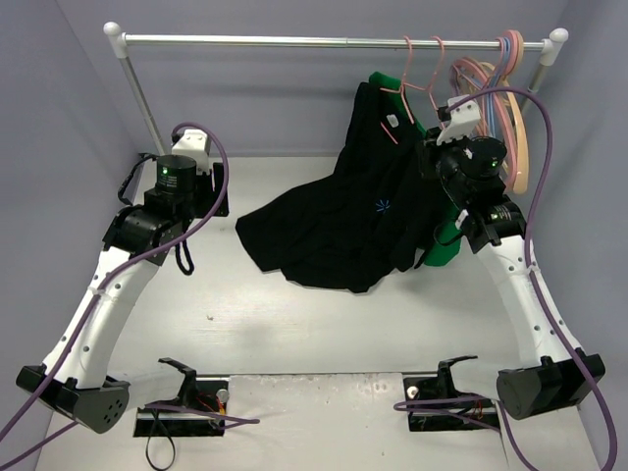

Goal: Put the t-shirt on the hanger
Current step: Hang the hanger with tshirt onto the clothesline

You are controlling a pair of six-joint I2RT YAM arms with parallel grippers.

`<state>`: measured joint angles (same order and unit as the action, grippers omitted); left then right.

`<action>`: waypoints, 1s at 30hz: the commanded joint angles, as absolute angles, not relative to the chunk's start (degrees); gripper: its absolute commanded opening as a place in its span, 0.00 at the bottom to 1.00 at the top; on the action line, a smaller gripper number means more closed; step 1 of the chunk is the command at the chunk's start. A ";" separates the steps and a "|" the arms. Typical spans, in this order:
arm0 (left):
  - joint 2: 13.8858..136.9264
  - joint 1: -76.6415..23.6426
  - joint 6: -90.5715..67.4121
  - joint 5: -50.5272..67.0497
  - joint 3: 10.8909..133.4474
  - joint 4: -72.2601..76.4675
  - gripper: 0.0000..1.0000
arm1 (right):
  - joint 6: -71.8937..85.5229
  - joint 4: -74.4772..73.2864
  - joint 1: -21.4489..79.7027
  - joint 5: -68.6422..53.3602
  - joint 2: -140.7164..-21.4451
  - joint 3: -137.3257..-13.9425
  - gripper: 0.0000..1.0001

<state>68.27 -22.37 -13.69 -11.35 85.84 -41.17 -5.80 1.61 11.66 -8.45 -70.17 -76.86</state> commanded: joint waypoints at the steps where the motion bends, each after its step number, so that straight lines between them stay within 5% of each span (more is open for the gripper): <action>1: 67.59 -22.06 -14.85 -10.46 86.66 -39.20 0.61 | -4.14 9.67 11.34 -12.74 -70.04 -78.13 0.00; 10: 66.45 -22.06 -14.77 -10.90 86.04 -39.46 0.61 | -0.09 13.45 12.04 -16.17 -73.12 -78.04 0.01; 12: 66.36 -22.06 -14.77 -10.99 86.04 -39.64 0.61 | -0.17 13.19 12.30 -16.52 -72.78 -78.22 0.11; 15: 66.18 -22.06 -14.77 -11.07 86.31 -39.90 0.61 | -1.14 11.69 12.30 -16.09 -71.28 -78.92 0.54; 18: 66.18 -22.06 -15.03 -11.16 87.10 -40.69 0.67 | -3.24 8.80 12.30 -14.77 -68.65 -80.15 0.72; 25: 63.64 -22.06 -14.33 -14.85 88.07 -44.47 0.73 | -4.66 1.42 12.22 -8.53 -59.87 -79.72 0.98; 30: 57.59 -22.06 -12.23 -20.90 81.06 -43.77 0.74 | -5.28 -4.90 12.22 -3.09 -49.86 -72.88 1.00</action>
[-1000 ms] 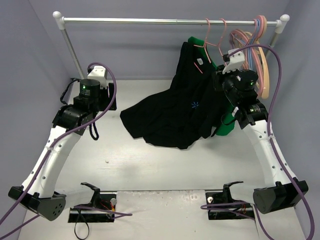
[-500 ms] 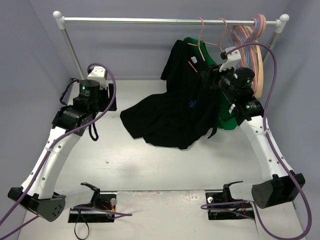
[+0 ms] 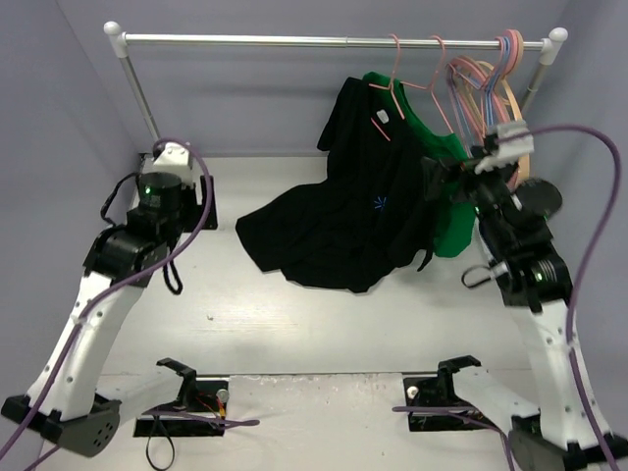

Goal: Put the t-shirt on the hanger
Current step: Hang the hanger with tshirt onto the clothesline

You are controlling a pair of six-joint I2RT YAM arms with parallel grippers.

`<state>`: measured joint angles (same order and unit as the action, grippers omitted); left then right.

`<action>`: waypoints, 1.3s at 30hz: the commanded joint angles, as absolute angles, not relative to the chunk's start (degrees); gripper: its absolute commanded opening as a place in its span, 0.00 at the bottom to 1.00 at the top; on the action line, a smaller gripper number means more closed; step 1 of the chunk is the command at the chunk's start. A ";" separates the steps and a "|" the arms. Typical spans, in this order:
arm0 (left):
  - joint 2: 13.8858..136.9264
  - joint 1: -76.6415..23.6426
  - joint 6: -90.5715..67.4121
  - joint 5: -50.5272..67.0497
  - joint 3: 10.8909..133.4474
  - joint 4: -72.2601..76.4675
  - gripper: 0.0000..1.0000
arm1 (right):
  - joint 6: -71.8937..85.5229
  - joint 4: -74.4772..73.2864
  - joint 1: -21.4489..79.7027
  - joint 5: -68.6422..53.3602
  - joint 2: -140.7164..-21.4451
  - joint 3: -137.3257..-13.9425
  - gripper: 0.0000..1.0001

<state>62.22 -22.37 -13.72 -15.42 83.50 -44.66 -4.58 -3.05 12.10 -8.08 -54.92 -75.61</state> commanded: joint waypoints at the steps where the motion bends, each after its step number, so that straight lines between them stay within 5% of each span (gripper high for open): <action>1: 56.61 -22.06 -11.96 -21.70 79.82 -43.42 0.74 | -4.93 -5.88 12.22 -1.16 -48.36 -71.73 1.00; 12: 43.95 -22.06 -9.59 -23.65 67.86 -38.93 0.74 | -2.12 -13.36 12.30 6.66 -26.12 -58.89 1.00; 39: 48.43 -22.06 -16.08 -17.58 68.47 -41.49 0.74 | -2.11 -20.13 14.68 9.76 -21.01 -58.45 1.00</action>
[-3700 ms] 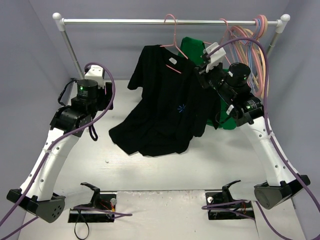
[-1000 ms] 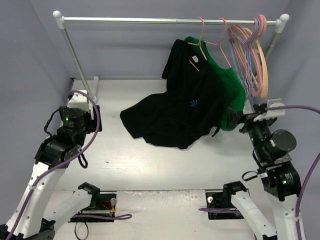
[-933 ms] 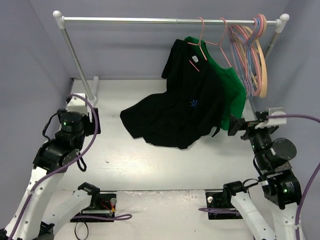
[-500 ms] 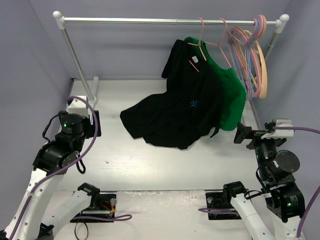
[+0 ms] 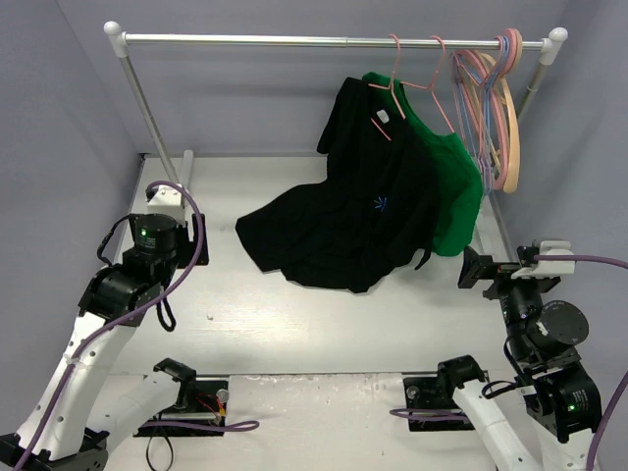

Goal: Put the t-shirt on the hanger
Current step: Hang the hanger with tshirt onto the clothesline

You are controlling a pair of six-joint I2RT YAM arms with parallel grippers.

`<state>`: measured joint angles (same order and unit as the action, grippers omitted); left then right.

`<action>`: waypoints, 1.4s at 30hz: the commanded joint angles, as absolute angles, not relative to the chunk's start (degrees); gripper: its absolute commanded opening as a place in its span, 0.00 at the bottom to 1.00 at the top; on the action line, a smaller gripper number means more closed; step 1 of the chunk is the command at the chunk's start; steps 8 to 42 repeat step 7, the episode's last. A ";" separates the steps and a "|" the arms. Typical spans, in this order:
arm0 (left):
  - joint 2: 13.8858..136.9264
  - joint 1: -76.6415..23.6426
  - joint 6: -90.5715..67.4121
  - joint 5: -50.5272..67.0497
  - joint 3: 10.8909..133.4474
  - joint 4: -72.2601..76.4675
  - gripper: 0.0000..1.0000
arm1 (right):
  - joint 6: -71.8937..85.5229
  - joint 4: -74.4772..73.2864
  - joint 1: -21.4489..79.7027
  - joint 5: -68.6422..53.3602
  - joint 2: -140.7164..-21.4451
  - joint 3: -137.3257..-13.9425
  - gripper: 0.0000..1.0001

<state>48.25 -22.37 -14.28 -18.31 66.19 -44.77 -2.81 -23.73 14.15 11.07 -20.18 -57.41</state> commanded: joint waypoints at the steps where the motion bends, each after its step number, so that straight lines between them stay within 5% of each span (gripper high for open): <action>1: 48.78 -22.06 -16.17 -17.49 68.29 -41.40 0.74 | -2.20 -20.39 14.76 9.15 -21.18 -58.45 1.00; 42: 48.87 -22.06 -17.40 -17.40 68.12 -40.52 0.74 | -2.20 -21.36 15.29 8.96 -23.38 -59.85 1.00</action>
